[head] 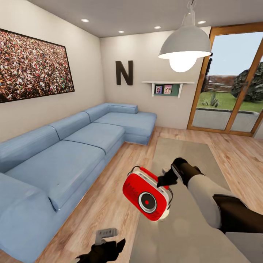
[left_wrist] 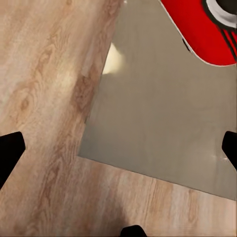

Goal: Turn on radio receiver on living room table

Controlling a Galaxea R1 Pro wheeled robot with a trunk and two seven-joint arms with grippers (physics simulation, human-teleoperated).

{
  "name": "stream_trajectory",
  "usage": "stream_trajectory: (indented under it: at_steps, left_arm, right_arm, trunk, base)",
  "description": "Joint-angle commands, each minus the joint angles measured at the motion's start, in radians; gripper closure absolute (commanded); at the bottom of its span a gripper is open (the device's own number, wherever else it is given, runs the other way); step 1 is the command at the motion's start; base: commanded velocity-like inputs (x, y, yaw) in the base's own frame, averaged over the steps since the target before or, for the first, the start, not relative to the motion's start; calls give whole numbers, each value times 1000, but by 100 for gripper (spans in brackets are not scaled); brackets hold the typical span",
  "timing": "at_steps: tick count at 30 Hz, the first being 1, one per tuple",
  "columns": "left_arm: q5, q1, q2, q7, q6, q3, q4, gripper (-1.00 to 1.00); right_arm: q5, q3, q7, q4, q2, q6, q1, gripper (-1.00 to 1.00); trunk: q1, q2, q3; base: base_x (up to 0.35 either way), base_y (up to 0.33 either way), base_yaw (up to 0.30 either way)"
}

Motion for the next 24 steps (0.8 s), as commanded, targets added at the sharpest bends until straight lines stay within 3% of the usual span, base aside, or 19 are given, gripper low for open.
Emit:
stream_trajectory:
  at_steps: [1, 5, 10, 17, 19, 22, 23, 24]
  left_arm:
    - [-37, 0, -10, 12, 1, -8, 0, -100]
    - [-95, 0, -30, 28, 5, -15, 0, -100]
    - [-113, 0, -35, 32, 7, -18, 0, -100]
    - [-115, 0, -36, 81, 5, -87, 0, -100]
    - [-115, 0, -36, 144, 4, -136, 0, -100]
    - [-115, 0, -36, 162, 3, -150, 0, -100]
    - [-115, 0, -37, 165, 3, -153, 0, -100]
    - [-115, 0, -60, 170, 1, -182, 0, -100]
  right_arm:
    - [-9, 7, 3, 30, 0, 0, -1, 100]
    - [-9, 43, 6, 70, -1, 0, -1, 100]
    - [-10, 57, 6, 83, -1, 0, -1, 100]
    - [-10, 58, 6, 86, -1, 1, -1, 100]
    - [-10, 58, 7, 114, -1, 1, -1, 100]
    - [-9, 58, 47, 136, -1, 1, 0, 100]
    - [-8, 60, 89, 146, -1, 1, -1, 100]
    - [6, 109, 151, 195, -1, -1, -1, 100]
  trunk:
    - [0, 0, 0]
    - [0, 0, 0]
    - [0, 0, 0]
    - [0, 0, 0]
    - [0, 0, 0]
    - [0, 0, 0]
    - [0, 0, 0]
    - [0, 0, 0]
  base:
    - [0, 0, 0]
    - [0, 0, 0]
    - [0, 0, 0]
    - [0, 0, 0]
    - [0, 0, 0]
    - [0, 0, 0]
    - [0, 0, 0]
    - [0, 0, 0]
